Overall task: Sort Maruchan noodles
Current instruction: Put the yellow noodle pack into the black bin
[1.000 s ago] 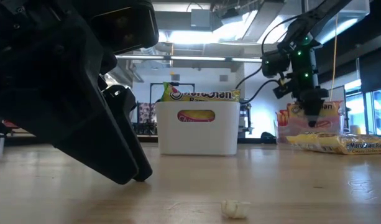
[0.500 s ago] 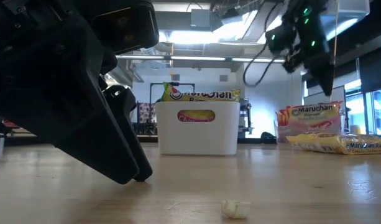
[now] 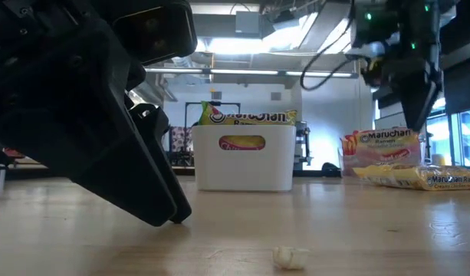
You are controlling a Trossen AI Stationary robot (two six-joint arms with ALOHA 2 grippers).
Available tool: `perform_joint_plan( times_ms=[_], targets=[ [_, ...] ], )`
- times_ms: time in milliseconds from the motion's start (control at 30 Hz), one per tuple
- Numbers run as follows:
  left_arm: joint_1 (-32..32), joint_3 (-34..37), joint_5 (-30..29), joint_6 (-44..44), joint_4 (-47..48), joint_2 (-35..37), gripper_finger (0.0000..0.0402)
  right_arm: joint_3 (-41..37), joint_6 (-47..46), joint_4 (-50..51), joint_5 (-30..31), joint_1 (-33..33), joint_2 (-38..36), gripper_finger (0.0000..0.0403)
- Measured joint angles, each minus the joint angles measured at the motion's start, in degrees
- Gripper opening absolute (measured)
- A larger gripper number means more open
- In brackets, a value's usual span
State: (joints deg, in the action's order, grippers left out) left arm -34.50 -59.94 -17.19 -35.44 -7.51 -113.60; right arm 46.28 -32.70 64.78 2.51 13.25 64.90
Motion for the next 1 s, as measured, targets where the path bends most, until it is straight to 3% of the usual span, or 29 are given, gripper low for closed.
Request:
perform_joint_plan(
  times_ms=[167,333,533,800,900,1000],
  targets=[
    [0.0,0.0,0.0,0.0,-0.1,0.0,0.0199,-7.5,-0.4,-11.5,0.8,-1.4,0.9,0.0054],
    [0.0,0.0,0.0,0.0,-0.4,0.0,0.0199,-11.3,-0.5,-18.8,-2.4,-1.7,1.0,0.0006],
    [0.0,0.0,0.0,0.0,-0.9,0.0,0.0199,-11.5,-2.4,-26.4,-6.2,-6.3,1.0,0.0009],
    [0.1,0.0,-0.2,0.1,-2.6,0.0,0.0199,-11.5,-4.4,-32.1,-6.4,-11.3,2.1,0.0005],
    [0.1,0.0,-0.2,0.1,-2.6,0.0,0.0199,-10.9,-3.4,-30.0,-5.7,-11.9,2.2,0.0005],
    [0.1,0.0,-0.2,0.0,-2.5,0.0,0.0199,-9.1,-3.3,-21.0,-0.8,-11.7,1.6,0.0005]
  ],
)
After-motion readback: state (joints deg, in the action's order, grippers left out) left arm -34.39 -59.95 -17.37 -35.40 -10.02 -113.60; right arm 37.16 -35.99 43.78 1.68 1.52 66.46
